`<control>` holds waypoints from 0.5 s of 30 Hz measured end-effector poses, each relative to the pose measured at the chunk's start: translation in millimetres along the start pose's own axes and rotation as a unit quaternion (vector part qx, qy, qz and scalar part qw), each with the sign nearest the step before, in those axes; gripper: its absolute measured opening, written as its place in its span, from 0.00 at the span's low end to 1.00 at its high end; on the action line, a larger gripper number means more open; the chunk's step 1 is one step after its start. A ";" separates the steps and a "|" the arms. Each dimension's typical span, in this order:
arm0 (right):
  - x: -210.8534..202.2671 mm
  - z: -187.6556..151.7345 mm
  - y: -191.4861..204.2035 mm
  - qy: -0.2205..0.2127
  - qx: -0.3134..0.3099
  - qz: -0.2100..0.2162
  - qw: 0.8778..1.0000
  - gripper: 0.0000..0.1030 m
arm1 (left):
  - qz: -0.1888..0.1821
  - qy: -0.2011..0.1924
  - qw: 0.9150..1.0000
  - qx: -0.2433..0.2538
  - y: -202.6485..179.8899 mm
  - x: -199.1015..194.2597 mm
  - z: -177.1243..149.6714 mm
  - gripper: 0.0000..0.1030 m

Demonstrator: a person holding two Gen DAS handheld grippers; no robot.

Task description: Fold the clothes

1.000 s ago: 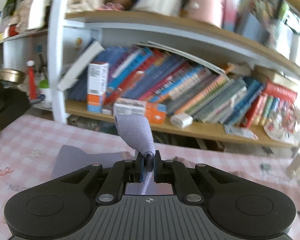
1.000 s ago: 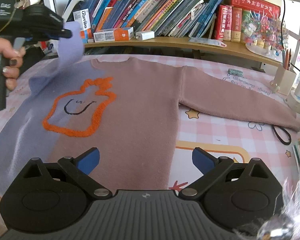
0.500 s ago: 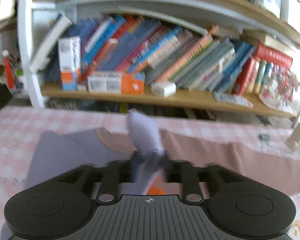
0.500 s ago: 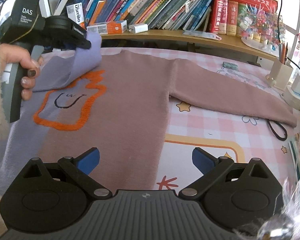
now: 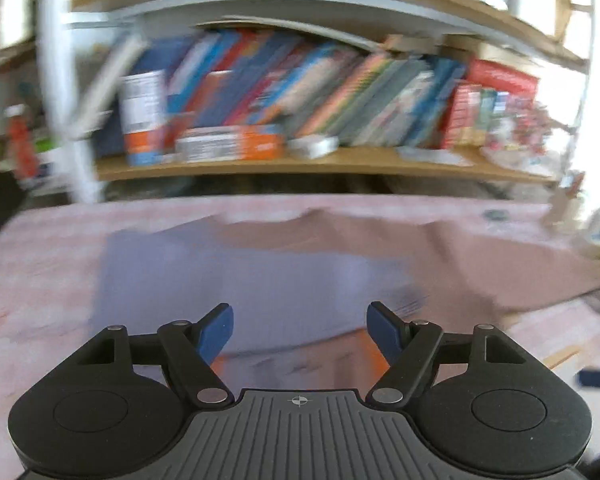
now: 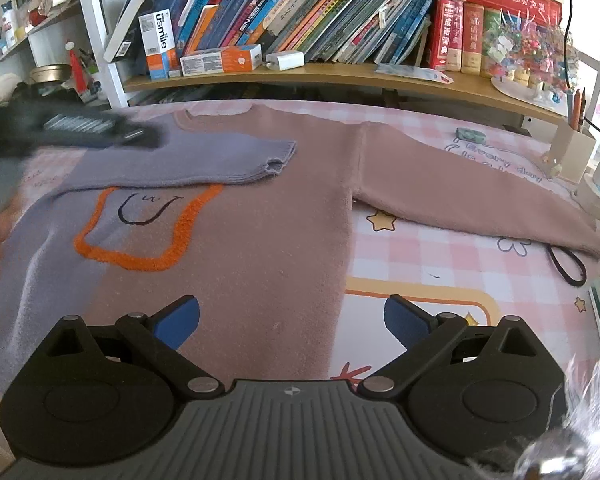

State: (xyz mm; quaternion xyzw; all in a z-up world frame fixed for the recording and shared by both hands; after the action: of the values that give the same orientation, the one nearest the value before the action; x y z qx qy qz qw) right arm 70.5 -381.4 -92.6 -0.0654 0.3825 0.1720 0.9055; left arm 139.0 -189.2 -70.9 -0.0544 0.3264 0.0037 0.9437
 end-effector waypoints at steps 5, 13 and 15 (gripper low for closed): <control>2.0 -0.8 -0.9 0.002 0.010 0.001 1.000 0.97 | 0.108 0.006 0.994 -0.020 69.3 -25.5 -19.1 0.73; 7.4 -1.1 -1.9 0.014 0.017 -0.018 1.000 0.90 | 0.172 0.047 0.982 -0.065 142.0 -31.7 -51.0 0.60; 7.5 -1.1 -1.1 0.016 0.020 -0.018 1.000 0.82 | 0.173 0.059 0.981 -0.071 149.9 -28.1 -59.0 0.51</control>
State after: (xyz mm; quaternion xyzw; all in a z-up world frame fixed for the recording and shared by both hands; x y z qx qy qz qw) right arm 75.1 -380.8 -98.7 -0.0566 0.3992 0.1468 0.9033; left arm 74.2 -45.5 -114.7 -0.0642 0.3844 0.1872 0.9017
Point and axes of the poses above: each gripper's, at about its wrist camera, not at the fingertips, and x roughly the way its jaws point, y to its left, z to its top, the point moved 9 cm from there along x, roughly the way its jaws point, and after that the axes turned 7 degrees about -x, right-handed, at the moved point
